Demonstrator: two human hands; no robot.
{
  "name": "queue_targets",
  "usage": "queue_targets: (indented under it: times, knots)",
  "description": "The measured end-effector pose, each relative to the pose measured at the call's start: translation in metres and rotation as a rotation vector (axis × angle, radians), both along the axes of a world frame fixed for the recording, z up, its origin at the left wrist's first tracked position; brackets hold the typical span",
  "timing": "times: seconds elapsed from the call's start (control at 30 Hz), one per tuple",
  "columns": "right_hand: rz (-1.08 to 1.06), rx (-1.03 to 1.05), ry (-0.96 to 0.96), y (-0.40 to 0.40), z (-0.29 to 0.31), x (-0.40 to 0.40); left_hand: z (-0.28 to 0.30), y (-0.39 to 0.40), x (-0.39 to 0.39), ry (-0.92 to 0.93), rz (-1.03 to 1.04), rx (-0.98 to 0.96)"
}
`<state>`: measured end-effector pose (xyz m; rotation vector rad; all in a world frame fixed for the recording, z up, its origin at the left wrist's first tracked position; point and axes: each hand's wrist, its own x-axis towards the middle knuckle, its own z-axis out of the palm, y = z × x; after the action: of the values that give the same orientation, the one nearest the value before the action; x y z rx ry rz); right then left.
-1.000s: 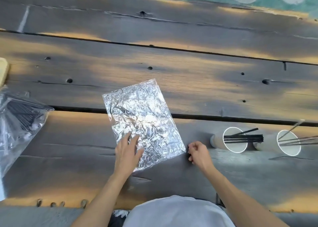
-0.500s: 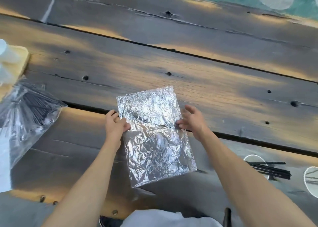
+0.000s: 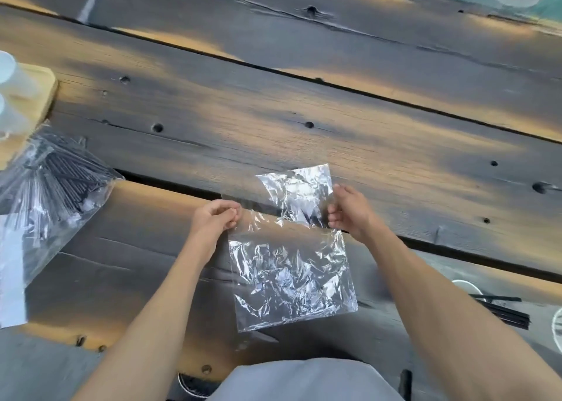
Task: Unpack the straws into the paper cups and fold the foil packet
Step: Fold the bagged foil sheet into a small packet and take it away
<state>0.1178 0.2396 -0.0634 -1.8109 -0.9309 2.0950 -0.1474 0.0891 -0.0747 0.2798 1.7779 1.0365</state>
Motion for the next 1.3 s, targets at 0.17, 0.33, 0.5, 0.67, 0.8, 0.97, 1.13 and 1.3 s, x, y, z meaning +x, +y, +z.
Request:
queue_targets:
  times: [0.17,0.33,0.5,0.67,0.8,0.97,1.13,1.3]
  knots:
    - [0.053,-0.128,0.054,-0.005,0.010,0.003,0.001,-0.016,0.003,-0.004,0.011,0.034]
    - [0.007,-0.098,-0.010,-0.014,0.007,0.013,0.003,-0.028,0.002,-0.027,0.046,0.062]
    - [-0.009,-0.064,-0.034,-0.027,0.008,0.029,0.017,-0.041,0.010,-0.184,0.106,0.158]
    - [0.003,0.001,0.019,-0.041,0.010,0.044,0.019,-0.050,0.034,-0.201,0.286,0.064]
    - [-0.093,0.010,0.044,-0.052,0.013,0.049,0.012,-0.060,0.044,-0.227,0.190,-0.078]
    - [-0.039,0.054,-0.179,-0.066,0.006,0.055,0.002,-0.071,0.053,-0.131,0.095,-0.136]
    - [0.021,-0.058,-0.236,-0.096,0.014,0.067,0.001,-0.073,0.062,-0.123,0.130,-0.148]
    - [0.133,-0.002,-0.348,-0.132,0.014,0.082,0.001,-0.077,0.066,-0.102,0.105,-0.178]
